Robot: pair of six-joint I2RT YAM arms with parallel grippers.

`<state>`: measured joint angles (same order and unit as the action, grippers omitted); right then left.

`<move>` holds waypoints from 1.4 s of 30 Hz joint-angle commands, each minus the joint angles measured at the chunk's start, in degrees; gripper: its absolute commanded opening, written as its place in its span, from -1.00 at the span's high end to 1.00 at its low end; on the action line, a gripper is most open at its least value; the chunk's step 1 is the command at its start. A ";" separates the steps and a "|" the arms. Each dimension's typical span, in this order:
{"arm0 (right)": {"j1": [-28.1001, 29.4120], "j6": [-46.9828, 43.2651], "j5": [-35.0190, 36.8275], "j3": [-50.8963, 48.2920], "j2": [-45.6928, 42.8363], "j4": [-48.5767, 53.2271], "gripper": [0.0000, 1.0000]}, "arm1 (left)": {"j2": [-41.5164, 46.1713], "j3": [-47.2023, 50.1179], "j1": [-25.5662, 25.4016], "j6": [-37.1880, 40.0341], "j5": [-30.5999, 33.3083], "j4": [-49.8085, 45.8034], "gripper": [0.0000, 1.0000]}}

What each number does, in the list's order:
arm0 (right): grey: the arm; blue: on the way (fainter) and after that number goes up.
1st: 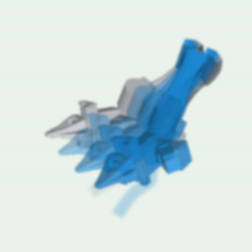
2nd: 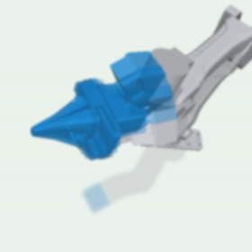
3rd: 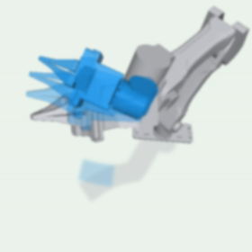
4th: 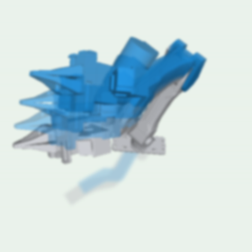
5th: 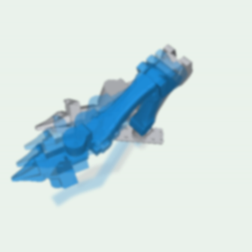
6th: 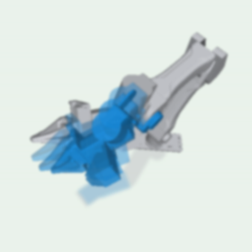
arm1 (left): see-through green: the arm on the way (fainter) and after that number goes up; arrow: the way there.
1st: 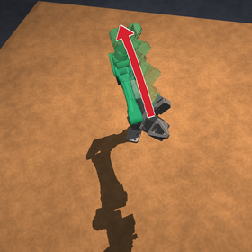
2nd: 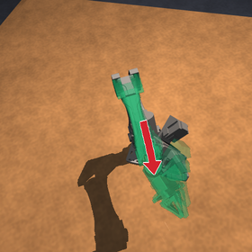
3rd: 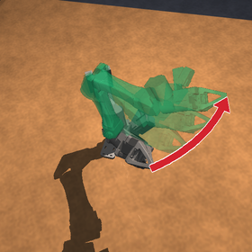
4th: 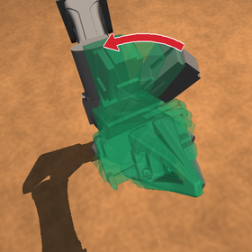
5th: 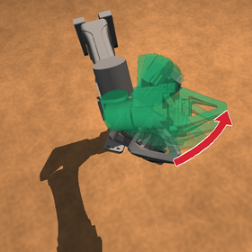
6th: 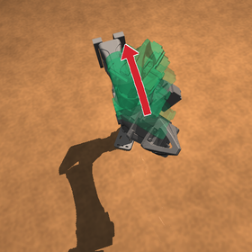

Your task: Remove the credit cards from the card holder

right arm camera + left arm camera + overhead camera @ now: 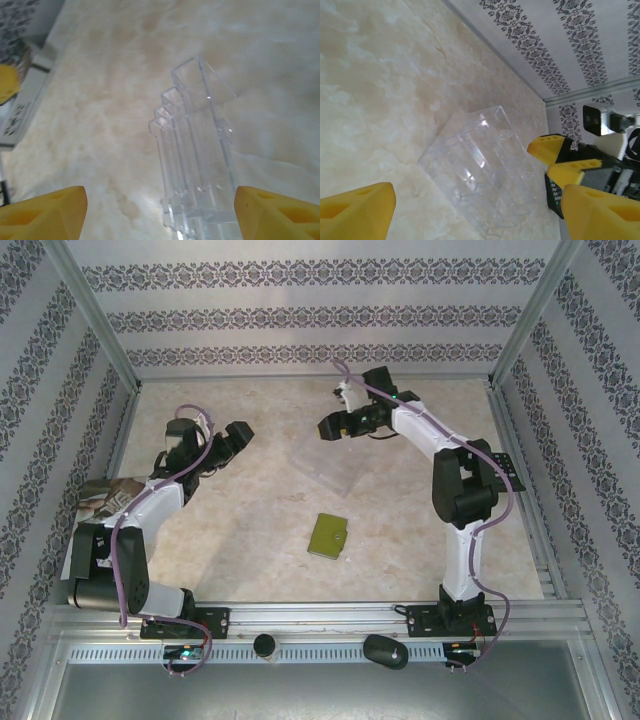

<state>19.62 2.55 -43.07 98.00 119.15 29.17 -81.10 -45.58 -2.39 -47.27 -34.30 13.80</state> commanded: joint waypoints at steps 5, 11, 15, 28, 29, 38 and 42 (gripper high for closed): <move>4.03 6.74 2.39 -2.92 -8.11 -8.24 -0.55 | -0.96 -3.16 -2.57 3.77 1.31 -3.30 -0.78; 4.28 15.21 15.38 -14.50 -20.58 -11.24 -0.16 | -2.30 -5.85 -4.53 5.43 5.86 -5.14 -0.84; 5.54 18.92 21.61 -25.91 -28.13 -10.53 0.07 | -4.86 -8.09 -5.58 6.04 9.19 -4.18 -0.86; 14.23 23.11 24.51 -45.27 -31.83 -11.78 0.30 | -31.91 -43.16 -14.44 23.57 24.59 -21.27 -0.70; 14.51 23.35 24.25 -45.71 -31.25 -12.37 0.30 | -33.97 -45.71 -14.91 24.45 24.56 -22.54 -0.70; 13.40 23.10 23.26 -46.76 -25.64 -16.21 0.38 | -46.51 -61.52 -17.36 28.45 23.08 -30.95 -0.55; 11.84 22.56 22.68 -46.03 -23.10 -17.29 0.39 | -48.90 -64.96 -18.23 30.11 24.25 -34.02 -0.50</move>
<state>32.67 25.36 -19.44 51.96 94.50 13.47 -129.08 -107.35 -19.57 -20.32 -11.27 -15.18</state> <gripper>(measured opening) 0.308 0.753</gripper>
